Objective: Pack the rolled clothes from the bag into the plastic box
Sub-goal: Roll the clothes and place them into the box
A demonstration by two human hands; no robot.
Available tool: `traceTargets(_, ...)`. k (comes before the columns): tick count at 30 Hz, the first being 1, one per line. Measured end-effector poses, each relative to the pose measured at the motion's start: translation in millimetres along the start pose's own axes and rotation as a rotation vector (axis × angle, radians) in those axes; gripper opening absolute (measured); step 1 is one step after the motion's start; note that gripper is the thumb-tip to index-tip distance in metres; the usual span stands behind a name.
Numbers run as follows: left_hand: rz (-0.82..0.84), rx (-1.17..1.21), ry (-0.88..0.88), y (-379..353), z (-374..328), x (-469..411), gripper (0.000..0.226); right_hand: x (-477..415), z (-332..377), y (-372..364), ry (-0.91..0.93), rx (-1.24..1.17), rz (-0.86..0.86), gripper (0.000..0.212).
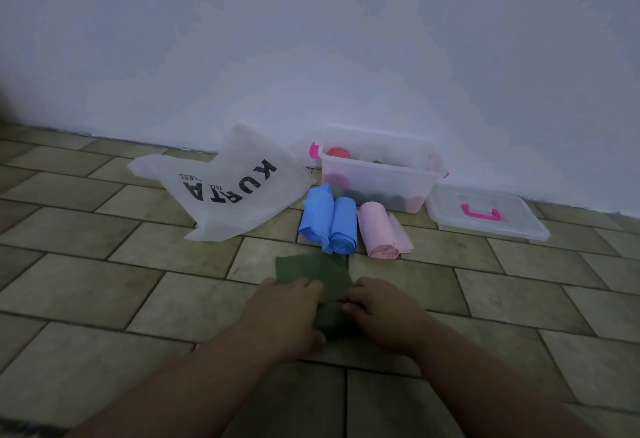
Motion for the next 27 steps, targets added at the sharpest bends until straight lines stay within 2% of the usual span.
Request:
traceTargets(4,0.029,0.012,0.040,-0.5,9.5,-6.4,0.040,5.9,7.5,2.6,0.062,0.029,-0.141,0.031)
traceTargets(7,0.042,-0.048,0.022,2.5,13.7,-12.8,0.040,10.4,12.4,1.4,0.079,0.080,-0.134,0.034)
traceTargets(12,-0.075,0.024,-0.066,4.3,14.4,-11.1,0.053,3.9,8.6,4.4,-0.012,0.120,-0.119,0.033)
traceTargets(18,0.105,-0.009,0.035,0.0,23.2,-17.6,0.037,4.8,6.5,0.3,-0.031,0.212,-0.123,0.046)
traceTargets(20,0.070,-0.051,0.027,4.0,21.3,-18.4,0.039,6.5,4.4,1.3,-0.053,0.187,-0.141,0.037)
traceTargets(22,-0.044,-0.016,0.005,9.0,20.5,-17.4,0.045,5.1,3.1,3.9,-0.071,0.185,-0.142,0.029)
traceTargets(24,-0.121,0.031,-0.031,10.6,18.8,-15.0,0.046,1.7,3.7,6.0,-0.077,0.207,-0.132,0.028)
traceTargets(27,-0.085,0.037,0.009,8.3,22.9,-18.5,0.034,-0.1,9.2,8.6,-0.051,0.225,-0.151,0.035)
Point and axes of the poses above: each hand's wrist, its own x-axis away from the middle knuckle, its own y-axis out of the back of the hand, z = x × y, the point moved 8 cm from there along -x, towards the middle knuckle, and after that the axes turned 3 degrees about z, right-handed, at the moved point
